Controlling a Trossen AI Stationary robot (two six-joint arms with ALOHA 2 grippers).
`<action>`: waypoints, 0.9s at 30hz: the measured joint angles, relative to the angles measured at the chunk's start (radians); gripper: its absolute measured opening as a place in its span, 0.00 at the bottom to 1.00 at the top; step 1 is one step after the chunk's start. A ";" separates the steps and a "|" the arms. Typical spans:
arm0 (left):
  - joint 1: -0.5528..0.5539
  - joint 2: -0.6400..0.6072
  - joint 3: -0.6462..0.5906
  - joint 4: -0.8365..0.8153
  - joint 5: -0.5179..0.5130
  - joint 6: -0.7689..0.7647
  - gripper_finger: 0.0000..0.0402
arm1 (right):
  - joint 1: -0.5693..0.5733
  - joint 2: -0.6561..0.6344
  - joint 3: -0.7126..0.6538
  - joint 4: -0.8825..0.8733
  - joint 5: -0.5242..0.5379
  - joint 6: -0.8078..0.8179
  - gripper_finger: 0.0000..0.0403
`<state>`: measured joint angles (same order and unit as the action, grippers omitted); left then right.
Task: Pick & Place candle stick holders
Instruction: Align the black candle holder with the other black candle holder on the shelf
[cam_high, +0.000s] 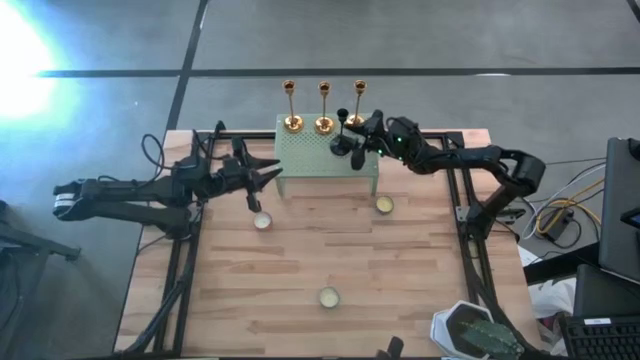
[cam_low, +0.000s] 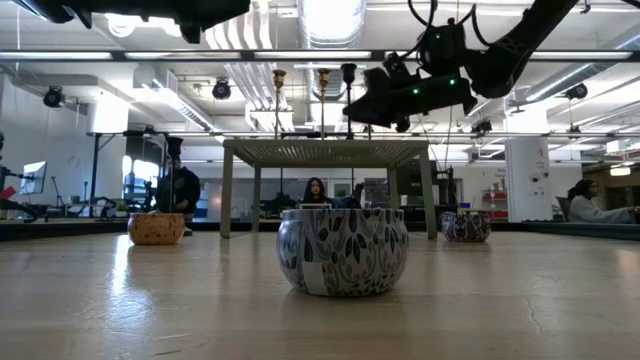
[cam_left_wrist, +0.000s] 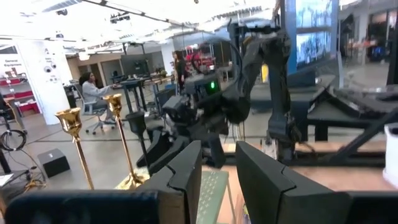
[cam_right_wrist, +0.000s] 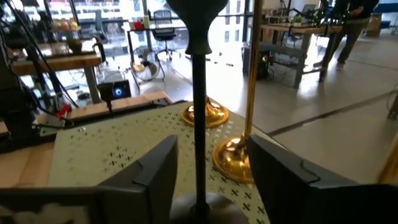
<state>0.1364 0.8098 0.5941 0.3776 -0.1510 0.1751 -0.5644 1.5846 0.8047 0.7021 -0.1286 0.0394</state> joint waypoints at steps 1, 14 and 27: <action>0.000 -0.003 0.000 -0.013 -0.002 0.011 0.26 | 0.000 -0.013 0.000 -0.025 0.000 -0.003 0.49; 0.000 -0.075 0.000 -0.249 -0.253 -0.044 0.26 | 0.001 -0.316 0.000 -0.544 0.000 -0.035 0.58; -0.011 -0.106 -0.071 -0.587 -0.629 -0.525 0.26 | 0.002 -0.591 -0.026 -0.904 -0.003 0.013 0.53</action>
<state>0.1253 0.7037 0.5235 -0.2090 -0.7797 -0.3501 -0.5625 0.9932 0.7785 -0.2017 -0.1313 0.0526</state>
